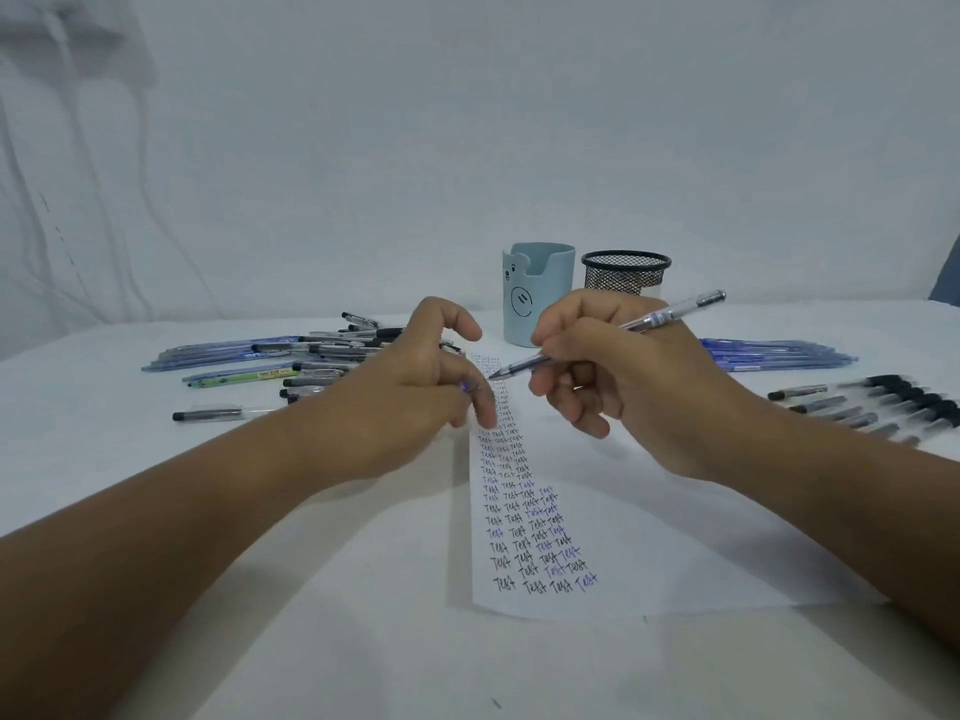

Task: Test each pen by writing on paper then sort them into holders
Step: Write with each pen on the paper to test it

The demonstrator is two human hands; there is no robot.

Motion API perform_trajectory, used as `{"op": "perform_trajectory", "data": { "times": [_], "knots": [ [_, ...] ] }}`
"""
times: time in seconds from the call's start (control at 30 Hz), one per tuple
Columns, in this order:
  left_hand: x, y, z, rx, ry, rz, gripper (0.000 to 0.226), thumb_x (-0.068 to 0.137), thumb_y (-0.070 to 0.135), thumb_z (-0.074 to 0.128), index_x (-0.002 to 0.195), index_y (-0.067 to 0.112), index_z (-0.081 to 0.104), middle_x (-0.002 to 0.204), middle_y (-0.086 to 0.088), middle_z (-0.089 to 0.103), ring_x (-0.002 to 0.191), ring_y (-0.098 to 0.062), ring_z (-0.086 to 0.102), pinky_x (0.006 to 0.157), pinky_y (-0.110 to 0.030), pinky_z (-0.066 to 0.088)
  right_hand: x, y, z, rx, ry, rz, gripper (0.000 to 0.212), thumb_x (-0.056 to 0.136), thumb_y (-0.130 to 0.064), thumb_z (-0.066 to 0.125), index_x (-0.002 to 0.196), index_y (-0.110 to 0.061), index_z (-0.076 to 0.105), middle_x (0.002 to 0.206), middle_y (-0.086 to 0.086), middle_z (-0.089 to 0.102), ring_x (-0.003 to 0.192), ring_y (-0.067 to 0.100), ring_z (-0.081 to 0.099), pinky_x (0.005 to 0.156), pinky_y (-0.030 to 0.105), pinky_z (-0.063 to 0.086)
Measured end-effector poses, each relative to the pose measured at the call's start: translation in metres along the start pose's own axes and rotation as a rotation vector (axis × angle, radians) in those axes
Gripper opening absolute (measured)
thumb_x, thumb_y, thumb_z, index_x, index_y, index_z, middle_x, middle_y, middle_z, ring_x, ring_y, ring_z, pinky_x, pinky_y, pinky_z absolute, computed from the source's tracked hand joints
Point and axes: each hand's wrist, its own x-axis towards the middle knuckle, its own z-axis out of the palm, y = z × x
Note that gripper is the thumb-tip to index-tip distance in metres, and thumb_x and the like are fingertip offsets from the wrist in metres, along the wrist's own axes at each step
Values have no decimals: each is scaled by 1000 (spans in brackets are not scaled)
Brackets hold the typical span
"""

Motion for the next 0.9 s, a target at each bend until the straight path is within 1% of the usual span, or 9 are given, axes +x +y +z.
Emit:
{"op": "perform_trajectory", "data": {
  "times": [0.07,0.13,0.27,0.4,0.5,0.63,0.73,0.83,0.9],
  "knots": [
    [-1,-1,4,-1,-3,19,41,93,-3,49,111,31,34,89,0,74,81,-21,52,80,-39,38,1,1,0,-30,40,-12,20,92,5,53,74,-5,56,63,15,64,44,22,47,39,24,34],
    [-1,1,6,-1,4,29,40,99,-5,47,110,30,31,89,1,75,82,-16,53,84,-36,40,2,2,1,-50,65,-20,20,91,6,52,73,-4,54,62,15,63,44,22,47,40,24,34],
    [-2,3,7,-20,14,66,35,87,13,49,111,30,29,89,0,75,82,-16,53,87,-40,43,2,6,0,-58,73,-12,19,90,6,52,74,-3,53,62,16,62,45,23,47,40,24,34],
    [-4,5,8,48,12,63,41,99,-4,49,110,31,29,90,2,76,84,-26,54,90,-52,45,3,7,1,-66,73,-10,18,90,6,53,75,-2,54,63,17,63,46,24,48,41,25,35],
    [-5,6,8,124,32,65,44,101,-5,46,107,35,29,90,6,76,84,-16,58,94,-47,47,2,7,1,-58,77,-34,19,92,6,57,75,-4,53,65,18,65,46,24,50,41,27,37],
    [-4,6,7,163,59,48,45,101,-5,47,105,36,30,92,8,76,82,-14,62,96,-52,49,3,8,-2,-53,74,-62,17,91,0,65,77,-4,57,70,20,68,47,24,52,42,28,40],
    [-3,6,6,170,69,29,42,99,-6,51,104,33,34,96,9,77,81,-16,68,92,-46,54,4,9,-2,-46,86,-79,12,90,-6,68,81,-5,60,71,19,69,47,22,52,41,27,40],
    [-2,7,5,165,102,8,31,95,-6,58,99,23,46,95,8,78,78,-19,73,78,-30,57,4,11,-2,-44,72,-99,9,89,-8,69,85,-3,62,71,15,69,48,21,53,41,27,41],
    [-2,8,6,159,165,4,25,93,-4,63,93,20,55,90,4,78,74,-19,74,73,-27,59,3,11,-2,-40,54,-105,13,84,-13,71,86,-3,63,72,15,70,49,21,54,41,28,43]
  ]
}}
